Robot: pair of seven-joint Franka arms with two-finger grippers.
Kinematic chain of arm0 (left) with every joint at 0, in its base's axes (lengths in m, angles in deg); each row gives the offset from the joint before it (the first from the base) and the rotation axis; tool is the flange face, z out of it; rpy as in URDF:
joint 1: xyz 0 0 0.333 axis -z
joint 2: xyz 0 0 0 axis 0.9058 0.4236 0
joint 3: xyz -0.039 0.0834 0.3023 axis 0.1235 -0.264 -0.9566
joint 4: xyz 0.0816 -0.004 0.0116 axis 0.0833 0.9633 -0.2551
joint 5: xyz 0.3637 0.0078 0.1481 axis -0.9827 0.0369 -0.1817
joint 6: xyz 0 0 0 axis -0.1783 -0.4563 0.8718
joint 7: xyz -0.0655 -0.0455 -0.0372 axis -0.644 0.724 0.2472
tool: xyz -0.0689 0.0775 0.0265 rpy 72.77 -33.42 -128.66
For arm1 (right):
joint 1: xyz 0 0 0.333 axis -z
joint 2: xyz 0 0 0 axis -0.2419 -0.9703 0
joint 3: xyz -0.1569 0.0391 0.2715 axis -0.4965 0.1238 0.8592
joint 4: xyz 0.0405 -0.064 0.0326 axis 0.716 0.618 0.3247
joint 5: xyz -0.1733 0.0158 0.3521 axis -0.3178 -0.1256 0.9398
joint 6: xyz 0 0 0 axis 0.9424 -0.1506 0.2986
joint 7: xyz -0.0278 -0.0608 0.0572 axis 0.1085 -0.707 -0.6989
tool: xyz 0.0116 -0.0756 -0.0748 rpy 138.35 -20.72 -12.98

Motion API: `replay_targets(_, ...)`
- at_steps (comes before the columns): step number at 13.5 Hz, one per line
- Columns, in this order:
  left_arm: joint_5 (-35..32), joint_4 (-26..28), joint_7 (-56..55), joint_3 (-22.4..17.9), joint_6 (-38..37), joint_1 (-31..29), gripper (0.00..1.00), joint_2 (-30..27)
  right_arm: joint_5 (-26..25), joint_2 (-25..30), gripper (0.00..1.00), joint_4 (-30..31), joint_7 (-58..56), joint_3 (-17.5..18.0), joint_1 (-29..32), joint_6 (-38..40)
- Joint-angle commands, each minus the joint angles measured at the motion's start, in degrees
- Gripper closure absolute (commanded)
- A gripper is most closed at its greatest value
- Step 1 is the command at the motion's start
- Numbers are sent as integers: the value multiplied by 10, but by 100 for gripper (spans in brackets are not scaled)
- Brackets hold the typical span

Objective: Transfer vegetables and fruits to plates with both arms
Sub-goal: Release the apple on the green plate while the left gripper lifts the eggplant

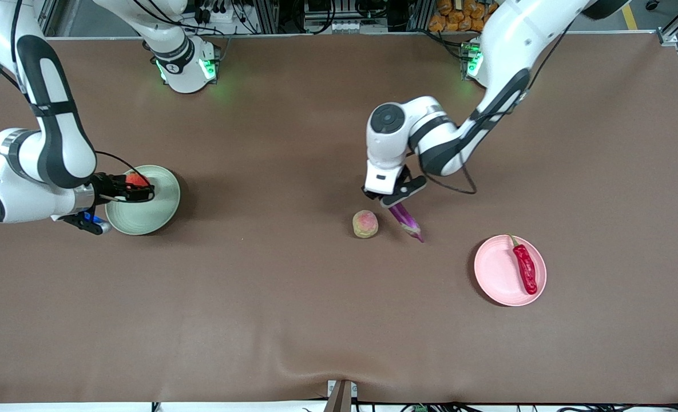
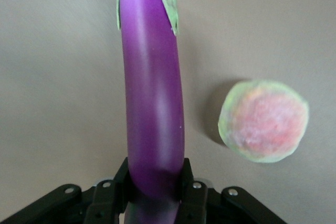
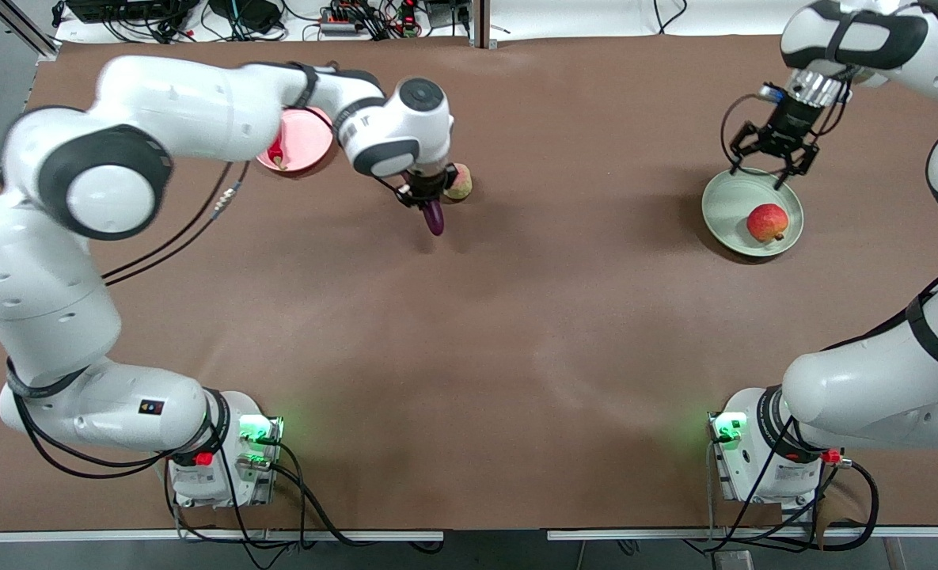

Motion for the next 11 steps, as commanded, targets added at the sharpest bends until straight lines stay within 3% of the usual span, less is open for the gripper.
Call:
replay_targets(1, -9, 43, 70, 111, -19, -160, 100, -43, 60, 2, 0, -28, 140, -1, -84, 3)
replay_targets(2, -9, 43, 114, 143, -33, -214, 100, -42, 87, 1, 0, -45, 193, -1, -109, -4)
replay_targets(4, -9, 41, 211, 163, -46, -284, 100, -42, 145, -11, 0, -64, 280, -2, -153, -42)
replay_targets(7, -10, 12, 327, 157, -46, -331, 100, -17, 165, -34, 0, -89, 390, -1, -236, -146)
replay_targets(11, -10, -18, 478, 115, -46, -350, 100, 23, 164, -139, 0, -221, 580, -2, -326, -219)
